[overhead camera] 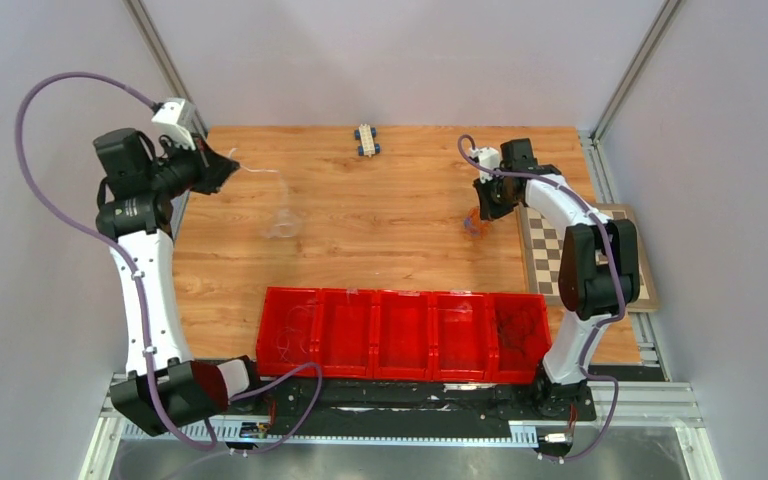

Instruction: Untangle the cables

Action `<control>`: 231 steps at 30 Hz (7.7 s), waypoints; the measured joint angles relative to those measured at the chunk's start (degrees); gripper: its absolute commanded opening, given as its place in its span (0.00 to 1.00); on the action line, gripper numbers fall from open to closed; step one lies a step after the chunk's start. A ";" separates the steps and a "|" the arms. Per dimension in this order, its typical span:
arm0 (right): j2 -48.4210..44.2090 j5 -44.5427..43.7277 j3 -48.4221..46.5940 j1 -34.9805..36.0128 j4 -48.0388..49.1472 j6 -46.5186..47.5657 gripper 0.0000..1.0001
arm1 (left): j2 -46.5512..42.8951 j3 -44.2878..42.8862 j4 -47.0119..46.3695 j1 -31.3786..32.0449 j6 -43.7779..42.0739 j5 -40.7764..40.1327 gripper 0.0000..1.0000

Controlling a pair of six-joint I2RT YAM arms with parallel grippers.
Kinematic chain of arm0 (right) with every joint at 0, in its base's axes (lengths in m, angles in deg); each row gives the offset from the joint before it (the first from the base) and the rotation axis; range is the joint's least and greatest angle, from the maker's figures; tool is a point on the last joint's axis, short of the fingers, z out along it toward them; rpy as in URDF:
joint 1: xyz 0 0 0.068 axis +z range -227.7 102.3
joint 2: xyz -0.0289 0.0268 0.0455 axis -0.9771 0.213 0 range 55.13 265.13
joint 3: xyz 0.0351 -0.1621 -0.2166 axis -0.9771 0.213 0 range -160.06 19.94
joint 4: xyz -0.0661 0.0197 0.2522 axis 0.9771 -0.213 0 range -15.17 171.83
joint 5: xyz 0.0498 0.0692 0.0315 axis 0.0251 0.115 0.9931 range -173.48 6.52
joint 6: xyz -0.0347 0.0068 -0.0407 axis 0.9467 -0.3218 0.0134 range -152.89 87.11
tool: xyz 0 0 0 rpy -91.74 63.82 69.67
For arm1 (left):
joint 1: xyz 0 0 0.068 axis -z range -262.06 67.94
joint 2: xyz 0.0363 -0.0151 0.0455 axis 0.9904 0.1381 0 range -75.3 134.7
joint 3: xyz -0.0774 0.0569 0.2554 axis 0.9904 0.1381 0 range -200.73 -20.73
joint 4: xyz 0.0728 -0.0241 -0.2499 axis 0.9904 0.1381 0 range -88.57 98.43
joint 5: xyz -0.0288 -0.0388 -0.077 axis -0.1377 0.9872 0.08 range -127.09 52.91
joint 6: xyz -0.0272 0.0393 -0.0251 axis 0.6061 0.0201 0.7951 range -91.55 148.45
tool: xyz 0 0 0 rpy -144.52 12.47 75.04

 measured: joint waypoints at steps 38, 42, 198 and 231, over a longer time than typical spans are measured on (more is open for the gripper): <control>-4.59 4.94 2.91 0.83 -2.01 2.40 0.00 | -25.14 -0.70 14.19 10.97 1.53 28.46 0.00; -5.44 5.03 3.80 1.07 -2.29 2.40 0.00 | -25.16 1.36 23.04 11.98 -5.09 26.99 0.00; -8.55 31.43 -7.72 -16.65 0.33 -15.56 0.00 | -7.56 31.47 -6.54 9.86 -6.23 4.11 0.52; -15.32 45.46 -3.15 5.18 14.16 -45.55 0.00 | 21.33 17.46 -40.39 48.37 10.69 -8.20 0.50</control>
